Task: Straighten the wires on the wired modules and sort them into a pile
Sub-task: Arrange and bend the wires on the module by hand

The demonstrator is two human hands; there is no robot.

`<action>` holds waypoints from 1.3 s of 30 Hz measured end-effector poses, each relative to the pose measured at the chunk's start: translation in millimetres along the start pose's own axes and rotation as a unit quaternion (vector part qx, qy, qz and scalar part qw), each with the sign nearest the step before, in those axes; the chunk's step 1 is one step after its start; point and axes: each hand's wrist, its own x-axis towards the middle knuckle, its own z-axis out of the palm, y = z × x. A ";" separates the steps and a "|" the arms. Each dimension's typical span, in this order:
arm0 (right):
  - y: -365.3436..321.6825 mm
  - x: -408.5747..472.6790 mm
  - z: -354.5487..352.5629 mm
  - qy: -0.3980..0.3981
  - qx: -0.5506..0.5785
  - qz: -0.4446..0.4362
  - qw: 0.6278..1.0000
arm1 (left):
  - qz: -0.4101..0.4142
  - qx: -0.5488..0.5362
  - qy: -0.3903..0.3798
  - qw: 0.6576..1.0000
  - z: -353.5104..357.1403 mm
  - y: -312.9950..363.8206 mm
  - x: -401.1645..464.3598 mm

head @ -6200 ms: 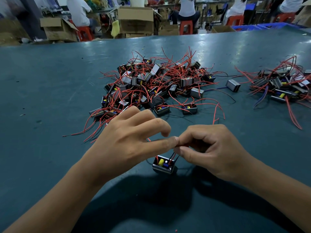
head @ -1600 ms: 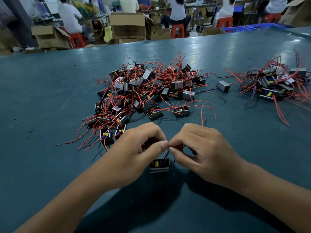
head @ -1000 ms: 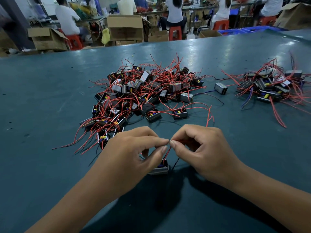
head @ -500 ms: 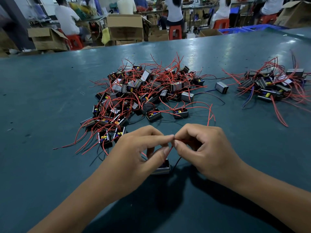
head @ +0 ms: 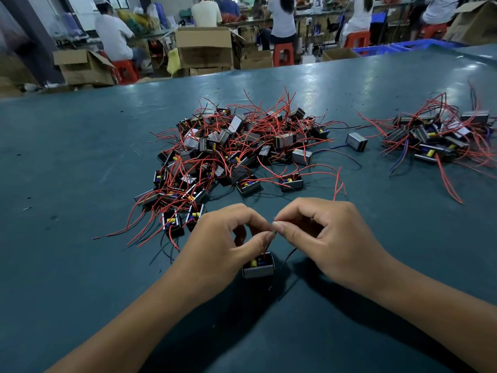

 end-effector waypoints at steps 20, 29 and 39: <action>14.2 19.2 -38.7 -0.072 0.075 0.013 0.994 | 0.010 0.047 -0.052 0.997 -13.2 -10.0 2.6; 15.6 20.9 -39.5 -0.345 -0.099 0.009 0.933 | 0.020 0.041 -0.133 0.990 -11.3 -8.1 2.2; 8.2 17.4 -25.0 -0.213 -0.067 0.029 0.974 | 0.037 0.050 -0.048 0.997 -15.1 -9.1 1.9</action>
